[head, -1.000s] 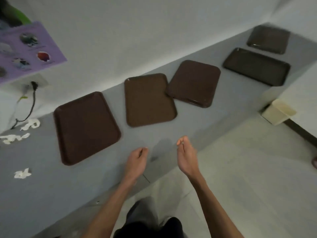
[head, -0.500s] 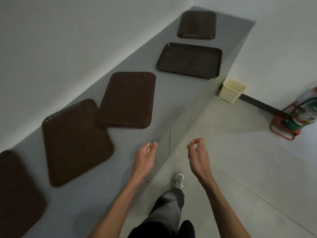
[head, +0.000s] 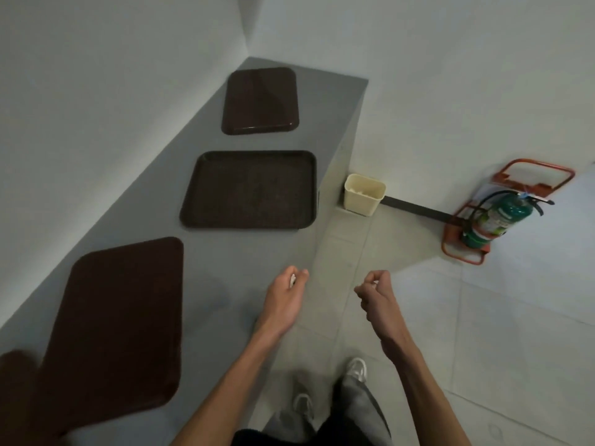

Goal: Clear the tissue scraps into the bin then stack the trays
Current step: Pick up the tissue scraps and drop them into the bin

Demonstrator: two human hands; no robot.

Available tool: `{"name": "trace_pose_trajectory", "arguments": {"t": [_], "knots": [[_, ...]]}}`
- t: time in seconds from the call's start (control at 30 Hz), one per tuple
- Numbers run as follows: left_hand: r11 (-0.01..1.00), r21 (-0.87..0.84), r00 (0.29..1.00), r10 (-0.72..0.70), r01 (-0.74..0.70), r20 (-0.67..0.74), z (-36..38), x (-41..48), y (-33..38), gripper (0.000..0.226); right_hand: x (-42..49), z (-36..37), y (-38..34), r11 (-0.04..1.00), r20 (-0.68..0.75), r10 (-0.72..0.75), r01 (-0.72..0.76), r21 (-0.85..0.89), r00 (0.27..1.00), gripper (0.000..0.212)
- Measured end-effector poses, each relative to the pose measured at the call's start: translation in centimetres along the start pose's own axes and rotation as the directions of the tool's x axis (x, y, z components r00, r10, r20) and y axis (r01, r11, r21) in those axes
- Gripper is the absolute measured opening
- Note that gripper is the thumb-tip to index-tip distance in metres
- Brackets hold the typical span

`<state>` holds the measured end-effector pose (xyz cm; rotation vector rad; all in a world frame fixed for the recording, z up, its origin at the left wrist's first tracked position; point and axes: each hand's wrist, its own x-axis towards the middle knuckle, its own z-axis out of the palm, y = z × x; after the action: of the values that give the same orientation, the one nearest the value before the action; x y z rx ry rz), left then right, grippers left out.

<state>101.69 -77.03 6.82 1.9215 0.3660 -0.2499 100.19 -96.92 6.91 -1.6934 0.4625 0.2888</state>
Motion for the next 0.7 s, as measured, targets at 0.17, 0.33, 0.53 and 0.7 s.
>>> {"name": "trace_pose_trajectory", "arguments": {"t": [0.17,0.33,0.53,0.7], "knots": [[0.995,-0.068,0.991,-0.059,0.068,0.117,5.0,8.8,3.5,0.012,10.0,-3.9,-2.4,0.996,0.128,-0.007,0.019,-0.087,0.992,0.036],[0.999,-0.003,0.987,-0.047,0.048,0.155,9.6,16.7,7.7,0.026,21.0,-7.5,-5.4,0.978,0.207,-0.008,0.051,-0.202,0.978,0.040],[0.995,-0.052,0.982,-0.075,0.085,0.173,15.7,26.9,11.5,0.027,33.8,-10.7,-8.9,0.980,0.264,0.003,0.050,-0.193,0.965,0.041],[0.992,-0.067,0.978,-0.090,0.105,0.189,21.6,37.5,12.6,0.025,45.7,-12.8,-9.5,0.978,0.250,0.000,0.052,-0.201,0.968,0.046]]}}
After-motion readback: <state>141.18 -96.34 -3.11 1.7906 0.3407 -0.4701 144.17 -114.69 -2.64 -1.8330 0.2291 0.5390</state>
